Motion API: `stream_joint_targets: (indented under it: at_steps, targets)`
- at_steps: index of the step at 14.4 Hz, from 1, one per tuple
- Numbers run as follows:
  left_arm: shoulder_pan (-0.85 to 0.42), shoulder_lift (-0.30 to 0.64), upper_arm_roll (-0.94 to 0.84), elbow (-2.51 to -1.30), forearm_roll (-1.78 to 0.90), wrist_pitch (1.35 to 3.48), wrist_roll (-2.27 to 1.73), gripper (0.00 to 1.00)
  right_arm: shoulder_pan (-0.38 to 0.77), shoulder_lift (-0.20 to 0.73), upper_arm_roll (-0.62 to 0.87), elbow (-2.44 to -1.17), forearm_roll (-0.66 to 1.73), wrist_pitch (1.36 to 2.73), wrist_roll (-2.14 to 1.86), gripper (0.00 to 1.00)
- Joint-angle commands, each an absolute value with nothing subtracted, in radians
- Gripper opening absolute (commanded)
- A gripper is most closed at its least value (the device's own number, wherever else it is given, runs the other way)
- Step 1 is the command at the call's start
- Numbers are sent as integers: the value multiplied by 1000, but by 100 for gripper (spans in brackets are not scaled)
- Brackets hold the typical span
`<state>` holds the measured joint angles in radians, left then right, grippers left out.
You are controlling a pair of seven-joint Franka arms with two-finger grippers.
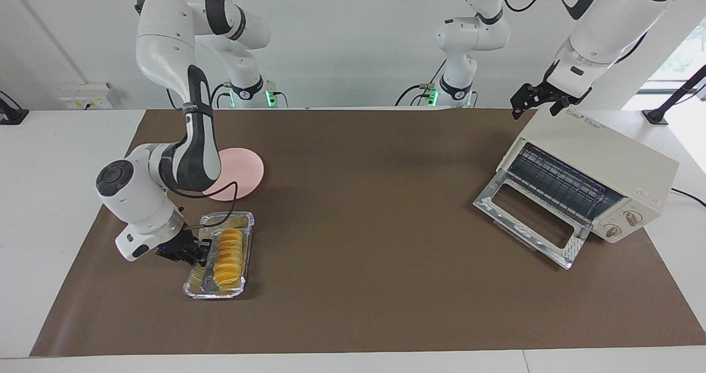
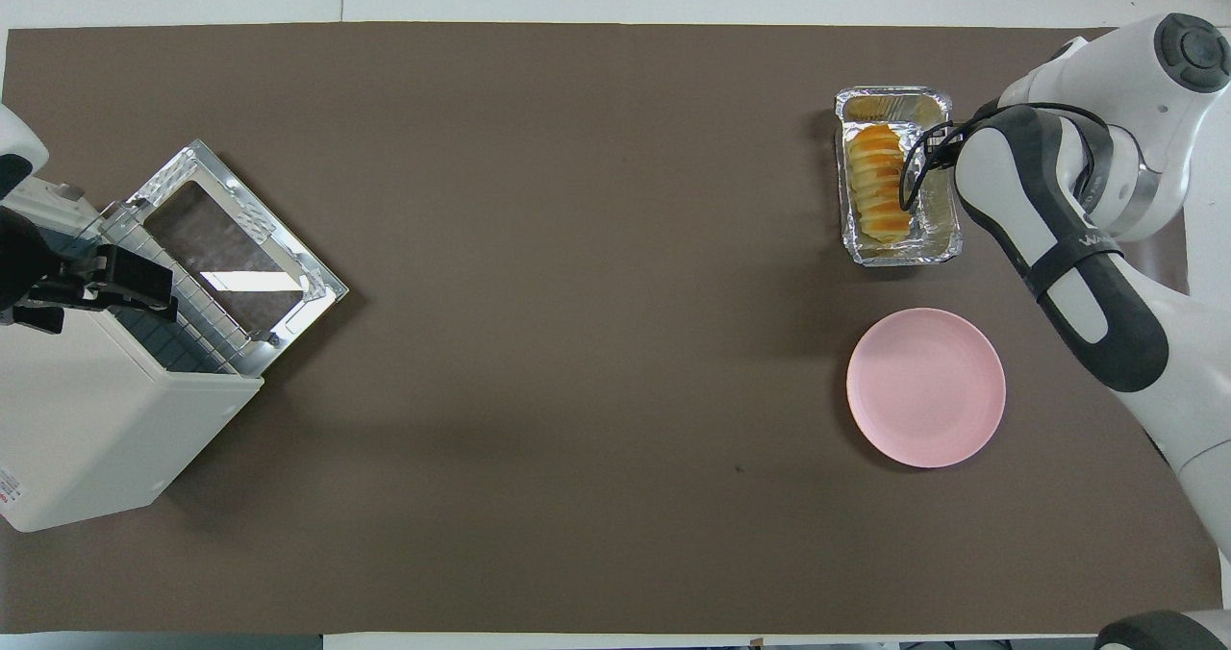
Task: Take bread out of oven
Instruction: 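Grasp the orange bread slices in the tray with the right gripper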
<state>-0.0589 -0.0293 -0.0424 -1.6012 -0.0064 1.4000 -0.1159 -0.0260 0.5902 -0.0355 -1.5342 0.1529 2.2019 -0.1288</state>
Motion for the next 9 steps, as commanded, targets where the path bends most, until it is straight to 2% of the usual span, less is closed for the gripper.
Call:
stream_joint_targets:
  at_steps: [1,4,7,9]
  targets:
    - [-49,-46,-44,-1611,-21,1397,-121,100,-37,577,-26,-1519,115,2134,-163,100]
    - [-49,-46,-44,-1611,-21,1397,-121,100,-28,577,-25,-1454,60,2033,-155,100]
    - [-49,-46,-44,-1611,-21,1397,-121,100,-20,578,-26,-1448,46,2019,-140,100]
    - [-49,-46,-44,-1611,-21,1397,-121,100,24,584,-29,-1433,-3,2019,-72,100]
